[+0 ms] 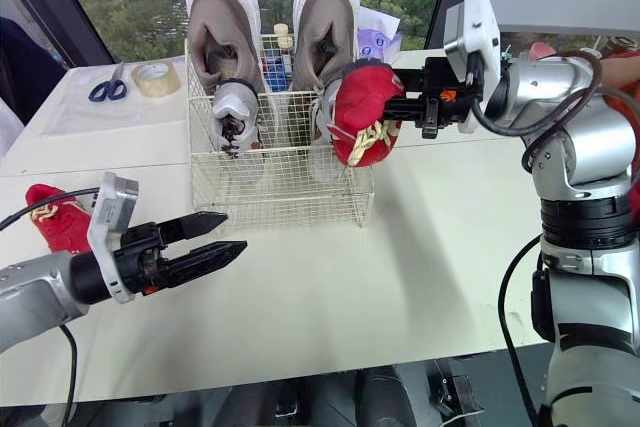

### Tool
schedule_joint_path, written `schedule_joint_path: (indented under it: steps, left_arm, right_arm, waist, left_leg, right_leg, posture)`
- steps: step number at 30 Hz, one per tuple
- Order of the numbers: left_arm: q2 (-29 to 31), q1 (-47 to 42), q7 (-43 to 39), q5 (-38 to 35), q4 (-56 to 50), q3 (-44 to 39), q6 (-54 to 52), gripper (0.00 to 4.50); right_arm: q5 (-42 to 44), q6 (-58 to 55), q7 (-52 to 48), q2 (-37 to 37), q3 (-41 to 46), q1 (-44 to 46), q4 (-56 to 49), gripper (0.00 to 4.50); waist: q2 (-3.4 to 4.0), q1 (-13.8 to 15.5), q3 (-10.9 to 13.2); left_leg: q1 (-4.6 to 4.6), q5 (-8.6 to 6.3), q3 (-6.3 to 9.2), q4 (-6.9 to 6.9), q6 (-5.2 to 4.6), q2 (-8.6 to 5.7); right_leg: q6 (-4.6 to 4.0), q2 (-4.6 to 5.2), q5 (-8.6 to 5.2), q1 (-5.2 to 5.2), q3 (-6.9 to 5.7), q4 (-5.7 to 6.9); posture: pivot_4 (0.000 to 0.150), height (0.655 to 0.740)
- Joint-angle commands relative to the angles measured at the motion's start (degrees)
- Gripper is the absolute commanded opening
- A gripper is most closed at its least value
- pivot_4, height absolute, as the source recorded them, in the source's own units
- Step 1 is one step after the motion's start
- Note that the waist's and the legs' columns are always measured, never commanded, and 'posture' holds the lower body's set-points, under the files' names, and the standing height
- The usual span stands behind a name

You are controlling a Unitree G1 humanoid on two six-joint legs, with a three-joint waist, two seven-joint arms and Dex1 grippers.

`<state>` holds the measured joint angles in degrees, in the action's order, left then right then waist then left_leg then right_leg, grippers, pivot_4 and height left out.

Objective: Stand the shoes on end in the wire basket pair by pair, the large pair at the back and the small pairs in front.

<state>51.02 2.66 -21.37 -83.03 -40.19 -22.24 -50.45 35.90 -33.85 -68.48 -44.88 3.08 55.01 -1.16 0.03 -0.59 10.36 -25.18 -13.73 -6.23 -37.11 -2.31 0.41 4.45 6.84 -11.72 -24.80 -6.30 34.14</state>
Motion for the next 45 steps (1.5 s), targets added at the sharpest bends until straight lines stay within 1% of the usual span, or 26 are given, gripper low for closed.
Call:
schedule_joint_path:
  steps: [1,2,3,7,8,9,13,15,18,20,24,26,27,29,32,34,39,43,45]
  left_arm:
    - [-0.4,0.4,-1.2,0.6,-0.3,-0.2,1.5,4.44]
    - [-0.4,0.5,-1.4,0.8,-0.2,-0.1,1.5,4.44]
    - [-0.5,0.4,-1.7,1.0,-0.1,0.1,1.5,4.44]
    - [-0.7,-0.3,-2.5,2.2,0.7,0.9,1.7,4.44]
    - [-0.7,-0.6,-2.7,2.5,1.0,1.2,1.7,4.44]
    - [-0.7,-0.8,-3.0,2.8,1.2,1.5,1.7,4.44]
    - [-0.7,-1.1,-4.0,3.9,1.5,2.2,1.6,4.44]
    - [-0.7,-0.9,-4.1,4.0,1.3,2.1,1.6,4.44]
    - [0.1,-0.3,-4.2,4.4,0.4,1.7,1.4,4.44]
    - [1.7,0.5,-2.4,2.9,-0.6,0.4,0.3,4.44]
    - [6.2,0.5,1.4,4.7,-2.3,-0.6,-1.6,4.44]
    - [6.9,0.2,0.8,4.2,-2.5,-1.0,-1.1,4.50]
    - [7.0,-0.1,-0.1,3.5,-2.4,-1.8,-0.6,4.50]
    - [7.0,-0.6,-2.3,2.7,-1.9,-2.9,0.3,4.50]
    - [7.0,-1.1,-2.8,3.1,-0.6,-3.4,0.1,4.50]
    - [6.8,-1.6,-3.2,3.5,0.5,-4.0,0.4,4.50]
    - [8.0,-2.5,-4.0,-0.1,3.8,-6.7,-0.6,4.50]
    - [8.3,-2.5,-2.8,-5.9,7.3,-8.8,-1.7,4.50]
    - [8.4,-2.3,-0.9,-8.4,8.8,-11.3,-1.7,4.50]
  right_arm:
    - [4.8,-5.0,1.4,-2.8,4.7,3.4,-4.6,0.88]
    - [5.3,-5.7,1.7,-3.0,4.9,3.4,-5.1,0.88]
    - [5.6,-6.3,2.0,-2.9,4.9,3.2,-5.6,0.88]
    - [5.9,-6.8,2.6,-2.1,4.2,1.9,-6.9,0.88]
    - [5.6,-6.4,2.7,-1.4,3.8,1.4,-6.8,0.88]
    - [5.2,-5.7,2.9,-0.5,3.3,0.9,-6.6,0.88]
    - [1.2,-0.8,2.5,2.5,0.2,-0.9,-4.3,0.88]
    - [-0.9,1.8,1.4,3.3,-1.6,-1.9,-2.9,0.88]
    - [-2.9,4.3,0.0,3.6,-3.1,-3.2,-1.3,0.88]
    - [-4.0,5.4,-1.0,3.8,-4.0,-4.2,0.1,0.88]
    - [-4.5,6.0,-1.8,4.7,-4.6,-5.9,2.3,0.88]
    - [-4.3,5.9,-1.6,5.4,-4.3,-6.2,2.9,1.63]
    - [-4.2,5.7,-1.5,5.7,-4.2,-6.7,3.0,1.91]
    - [-4.4,5.7,-1.2,6.0,-4.0,-7.7,3.3,2.93]
    - [-5.2,6.1,-0.9,5.7,-3.8,-8.9,3.4,4.47]
    - [-4.7,4.7,-0.5,4.9,-2.8,-9.1,2.6,4.47]
    - [0.0,-2.6,0.9,0.8,1.1,-9.7,-3.6,4.47]
    - [1.5,-6.2,2.2,-2.0,3.0,-10.6,-7.2,4.47]
    - [4.2,-9.6,3.3,-3.2,5.3,-9.5,-7.8,4.47]
  waist:
    - [0.02,0.2,0.0]
    - [0.02,0.2,0.0]
    - [0.02,0.1,0.0]
    - [0.01,0.0,0.0]
    - [0.01,0.0,0.0]
    - [0.01,0.0,0.0]
    - [0.01,0.0,0.0]
    - [0.01,0.1,0.0]
    - [0.01,0.1,0.0]
    - [0.00,0.1,0.0]
    - [-0.01,0.1,0.0]
    - [0.00,0.2,0.0]
    - [0.00,0.2,0.0]
    - [0.00,0.1,0.0]
    - [0.01,0.0,0.0]
    - [0.01,0.0,0.0]
    - [0.01,0.2,0.0]
    - [0.01,0.0,0.0]
    - [0.01,0.0,0.0]
  left_leg:
    - [-0.20,0.08,0.00,-0.01,0.13,0.00]
    - [-0.33,0.20,0.00,-0.02,0.32,0.00]
    - [-0.34,0.19,0.00,-0.02,0.31,-0.01]
    - [-0.31,0.16,0.00,-0.01,0.25,0.00]
    - [-0.29,0.03,0.00,-0.01,0.03,0.00]
    - [-0.29,0.03,0.00,-0.02,0.03,0.00]
    - [-0.25,0.05,-0.02,-0.03,0.04,-0.01]
    - [-0.25,0.19,-0.05,-0.04,0.24,-0.01]
    - [-0.26,0.24,-0.06,-0.07,0.14,-0.02]
    - [-0.26,0.25,-0.08,-0.08,0.12,-0.03]
    - [-0.20,0.25,-0.06,-0.10,0.13,-0.02]
    - [-0.18,0.19,-0.06,-0.11,0.22,-0.02]
    - [-0.18,0.18,-0.06,-0.11,0.23,-0.03]
    - [-0.20,0.18,-0.06,-0.11,0.23,-0.04]
    - [-0.20,0.19,-0.06,-0.10,0.24,-0.02]
    - [-0.18,0.22,-0.06,-0.10,0.21,-0.02]
    - [-0.20,0.21,-0.05,-0.10,0.24,-0.01]
    - [-0.19,0.19,-0.05,-0.10,0.25,0.01]
    - [-0.18,0.19,-0.04,-0.10,0.25,0.03]
  right_leg:
    - [-0.03,0.01,0.02,-0.08,0.00,0.02]
    - [-0.05,0.01,0.04,-0.18,-0.01,0.01]
    - [-0.05,0.01,0.04,-0.17,-0.02,0.01]
    - [-0.04,0.00,0.04,-0.12,-0.05,-0.01]
    - [-0.04,-0.01,0.04,-0.10,-0.06,-0.01]
    - [-0.04,-0.01,0.04,-0.10,-0.06,-0.01]
    - [-0.02,-0.05,0.05,-0.03,-0.09,0.00]
    - [0.00,-0.08,0.06,-0.03,-0.12,0.02]
    - [0.04,-0.09,0.08,0.00,-0.14,0.01]
    - [0.14,-0.13,0.13,0.00,-0.14,0.01]
    - [0.20,-0.14,0.16,0.08,-0.16,0.02]
    - [0.16,-0.14,0.14,0.10,-0.17,0.02]
    - [0.06,-0.16,0.08,0.10,-0.17,0.01]
    - [0.04,-0.17,0.07,0.08,-0.17,0.01]
    - [0.08,-0.21,0.09,0.06,-0.17,0.03]
    - [0.21,-0.25,0.16,0.08,-0.17,0.05]
    - [0.21,-0.26,0.16,0.06,-0.17,0.04]
    - [0.11,-0.16,0.10,0.06,-0.16,0.04]
    - [0.10,-0.15,0.09,0.06,-0.16,0.05]
  posture:
    - [0.150,0.7400]
    - [0.150,0.7400]
    - [0.150,0.7400]
    - [0.150,0.7400]
    - [0.150,0.7400]
    - [0.150,0.7400]
    - [0.150,0.7400]
    - [0.150,0.7400]
    - [0.150,0.7400]
    - [0.150,0.7400]
    - [0.150,0.7400]
    - [0.150,0.7400]
    - [0.150,0.7400]
    - [0.150,0.7400]
    - [0.150,0.7400]
    - [0.150,0.7400]
    - [0.150,0.7400]
    - [0.150,0.7400]
    - [0.150,0.7400]
